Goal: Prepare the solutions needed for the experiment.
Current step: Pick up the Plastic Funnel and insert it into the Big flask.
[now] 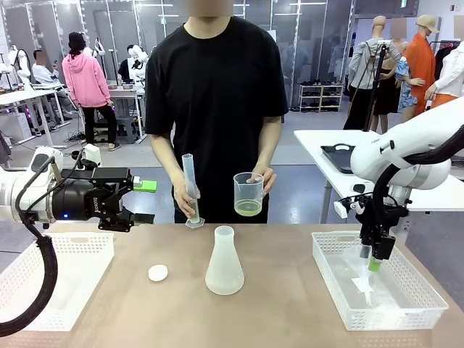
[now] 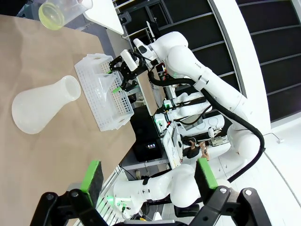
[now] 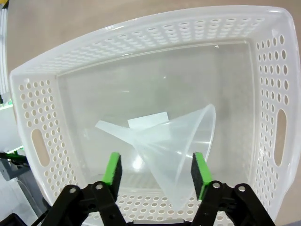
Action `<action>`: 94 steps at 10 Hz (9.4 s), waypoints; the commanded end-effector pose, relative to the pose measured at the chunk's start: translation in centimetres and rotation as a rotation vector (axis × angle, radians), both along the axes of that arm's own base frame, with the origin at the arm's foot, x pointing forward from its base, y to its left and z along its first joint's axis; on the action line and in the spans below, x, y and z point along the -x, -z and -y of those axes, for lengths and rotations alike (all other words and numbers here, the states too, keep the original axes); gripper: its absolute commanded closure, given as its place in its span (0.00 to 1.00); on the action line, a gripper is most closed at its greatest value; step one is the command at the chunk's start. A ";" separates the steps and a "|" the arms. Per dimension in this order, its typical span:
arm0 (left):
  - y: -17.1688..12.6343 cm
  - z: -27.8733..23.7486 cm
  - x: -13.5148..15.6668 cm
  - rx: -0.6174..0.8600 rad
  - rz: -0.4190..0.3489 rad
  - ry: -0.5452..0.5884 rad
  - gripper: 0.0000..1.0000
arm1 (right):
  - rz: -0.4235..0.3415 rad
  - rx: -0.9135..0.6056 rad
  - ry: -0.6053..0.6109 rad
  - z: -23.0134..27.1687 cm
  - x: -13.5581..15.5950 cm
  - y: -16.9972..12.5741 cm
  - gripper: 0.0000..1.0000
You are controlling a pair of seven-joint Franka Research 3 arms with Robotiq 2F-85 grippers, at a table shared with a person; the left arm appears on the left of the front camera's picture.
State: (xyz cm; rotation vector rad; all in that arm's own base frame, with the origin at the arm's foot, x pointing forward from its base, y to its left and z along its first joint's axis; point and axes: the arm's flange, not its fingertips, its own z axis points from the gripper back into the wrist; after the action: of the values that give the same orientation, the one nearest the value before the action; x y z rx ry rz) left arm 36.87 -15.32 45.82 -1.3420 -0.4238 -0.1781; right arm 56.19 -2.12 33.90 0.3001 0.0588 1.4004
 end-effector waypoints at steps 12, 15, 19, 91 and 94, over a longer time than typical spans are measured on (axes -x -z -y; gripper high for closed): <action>0.0 0.3 0.2 0.026 -0.014 -0.005 0.00 | -0.067 -0.058 -0.054 0.6 -2.3 -1.3 1.00; 0.0 0.3 0.2 0.026 -0.014 -0.005 0.00 | 0.032 0.001 0.034 -0.7 -1.1 -4.0 1.00; 0.0 0.3 0.2 0.026 -0.014 -0.005 0.00 | 0.291 0.160 0.115 -2.4 3.9 -12.0 1.00; 0.0 0.3 0.2 0.026 -0.014 -0.005 0.00 | 0.968 -0.012 -0.944 -32.4 15.5 -15.3 0.78; 0.0 0.3 0.2 0.026 -0.014 -0.005 0.00 | 0.971 -0.011 -0.941 -32.3 15.4 -15.3 0.53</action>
State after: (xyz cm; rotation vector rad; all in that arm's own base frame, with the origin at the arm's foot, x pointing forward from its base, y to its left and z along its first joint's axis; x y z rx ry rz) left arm 36.87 -15.33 45.79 -1.3421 -0.4225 -0.1788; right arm 40.59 30.80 49.31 -0.5011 -0.6582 2.3222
